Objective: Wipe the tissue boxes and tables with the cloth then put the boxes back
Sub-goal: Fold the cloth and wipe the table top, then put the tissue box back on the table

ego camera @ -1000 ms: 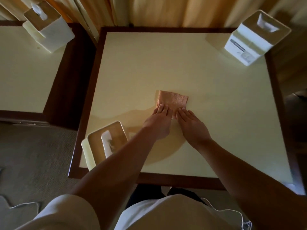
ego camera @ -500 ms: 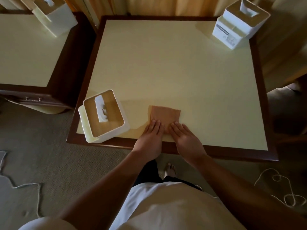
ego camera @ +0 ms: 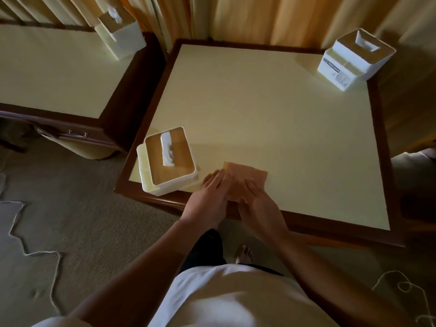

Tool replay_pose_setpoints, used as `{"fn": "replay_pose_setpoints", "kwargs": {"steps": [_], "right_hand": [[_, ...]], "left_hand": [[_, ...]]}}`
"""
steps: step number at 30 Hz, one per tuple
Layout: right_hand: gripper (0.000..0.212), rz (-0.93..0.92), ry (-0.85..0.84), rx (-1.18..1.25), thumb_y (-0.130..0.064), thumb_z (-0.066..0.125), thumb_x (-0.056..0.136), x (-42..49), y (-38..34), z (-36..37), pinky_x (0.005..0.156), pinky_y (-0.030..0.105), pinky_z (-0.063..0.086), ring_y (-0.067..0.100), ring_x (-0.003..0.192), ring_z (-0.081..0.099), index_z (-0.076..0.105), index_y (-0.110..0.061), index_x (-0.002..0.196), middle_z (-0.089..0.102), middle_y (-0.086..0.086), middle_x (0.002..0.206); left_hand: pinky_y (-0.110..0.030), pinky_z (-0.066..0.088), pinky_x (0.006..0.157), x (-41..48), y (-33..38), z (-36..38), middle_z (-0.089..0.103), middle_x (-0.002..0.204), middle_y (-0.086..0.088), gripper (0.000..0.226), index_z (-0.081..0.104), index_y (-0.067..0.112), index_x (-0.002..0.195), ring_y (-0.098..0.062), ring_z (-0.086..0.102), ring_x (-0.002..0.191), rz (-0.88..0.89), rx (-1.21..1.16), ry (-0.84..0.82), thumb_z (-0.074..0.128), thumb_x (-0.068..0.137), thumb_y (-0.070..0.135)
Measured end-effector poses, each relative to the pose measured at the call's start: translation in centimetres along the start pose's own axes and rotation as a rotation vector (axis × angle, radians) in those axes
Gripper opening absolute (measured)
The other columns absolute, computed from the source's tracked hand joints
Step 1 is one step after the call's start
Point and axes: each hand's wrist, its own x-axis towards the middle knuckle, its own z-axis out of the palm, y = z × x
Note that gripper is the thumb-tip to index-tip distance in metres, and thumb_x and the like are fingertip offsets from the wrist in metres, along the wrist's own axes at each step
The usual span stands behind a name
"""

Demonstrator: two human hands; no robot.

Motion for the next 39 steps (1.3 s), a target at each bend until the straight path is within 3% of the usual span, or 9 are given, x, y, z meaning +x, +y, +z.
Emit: {"fn": "replay_pose_setpoints", "kwargs": {"steps": [5,11,14,17,21,26,31,34,39], "right_hand": [[0.057,0.208,-0.045,0.237,-0.04,0.042,0.11,3.5,-7.3,-1.5,0.117,0.024,0.024,0.023,0.146,0.042,0.033,-0.015,0.161,0.043,0.003,0.159],[0.057,0.512,-0.192,0.478,-0.04,0.036,0.111,7.1,-11.8,1.0,0.119,0.045,0.035,0.036,0.149,0.037,0.023,-0.02,0.163,0.026,0.021,0.166],[0.051,0.471,-0.183,0.649,-0.01,0.071,0.096,8.1,-12.8,3.4,0.088,0.031,0.058,0.035,0.109,0.071,0.055,-0.006,0.144,0.062,0.034,0.129],[0.056,0.488,0.021,0.733,-0.012,0.104,0.049,8.3,-13.1,6.2,0.052,0.018,0.054,0.017,0.059,0.072,0.077,-0.01,0.098,0.074,0.012,0.079],[0.022,0.725,0.055,0.996,-0.035,0.061,0.104,8.2,-16.0,6.8,0.074,0.028,0.053,0.011,0.085,0.064,0.062,-0.016,0.113,0.068,-0.001,0.098],[0.03,0.717,0.316,0.913,-0.03,0.055,0.106,10.6,-18.3,7.3,0.086,0.026,0.053,0.01,0.114,0.065,0.052,-0.028,0.136,0.066,-0.006,0.129],[0.065,0.713,0.347,0.725,-0.031,0.058,0.103,13.7,-19.0,7.4,0.11,0.053,0.049,0.027,0.13,0.058,0.027,-0.025,0.16,0.056,0.003,0.147],[0.058,0.682,0.389,0.621,-0.026,0.056,0.105,16.0,-18.9,7.0,0.1,0.051,0.056,0.03,0.118,0.064,0.03,-0.019,0.156,0.061,0.007,0.136],[0.035,0.574,0.423,0.504,-0.024,0.049,0.108,19.3,-18.2,5.3,0.067,0.014,0.044,0.021,0.093,0.065,0.045,-0.017,0.142,0.065,0.0,0.113]], "left_hand": [[-0.04,0.061,0.09,-0.5,-2.6,-6.4,0.067,0.135,-0.01,0.042,0.062,0.005,0.14,-0.026,0.065,0.122,-0.061,-0.02,0.316,0.054,0.099,0.005],[-0.043,0.055,0.1,1.3,-9.1,-11.8,0.069,0.131,-0.008,0.031,0.068,0.008,0.131,-0.026,0.06,0.126,-0.176,0.013,0.414,0.06,0.101,0.011],[-0.049,0.043,0.117,2.9,-13.3,-12.8,0.06,0.146,-0.008,0.041,0.057,0.01,0.146,-0.027,0.048,0.141,-0.246,0.006,0.287,0.053,0.106,0.019],[-0.045,0.04,0.12,4.1,-16.1,-13.7,0.052,0.156,-0.005,0.048,0.044,0.015,0.157,-0.022,0.044,0.146,-0.291,-0.117,0.139,0.042,0.111,0.028],[-0.042,0.054,0.1,4.8,-18.2,-14.1,0.064,0.139,-0.005,0.045,0.046,0.022,0.155,-0.024,0.062,0.124,-0.269,-0.128,-0.019,0.035,0.113,0.034],[-0.037,0.053,0.077,5.5,-19.7,-14.2,0.068,0.112,-0.005,0.033,0.058,0.018,0.135,-0.027,0.067,0.096,-0.174,-0.001,-0.031,0.038,0.111,0.029],[-0.032,0.051,0.063,6.6,-21.1,-15.1,0.062,0.088,0.001,0.021,0.064,0.019,0.116,-0.019,0.063,0.075,-0.138,-0.017,0.041,0.045,0.108,0.024],[-0.034,0.055,0.061,7.3,-21.9,-15.6,0.06,0.082,0.002,0.022,0.064,0.018,0.105,-0.018,0.061,0.072,-0.145,-0.013,0.062,0.044,0.109,0.025],[-0.036,0.056,0.062,8.7,-22.5,-16.4,0.062,0.083,0.0,0.028,0.062,0.015,0.095,-0.018,0.062,0.072,-0.232,-0.081,0.11,0.044,0.11,0.03]]}}
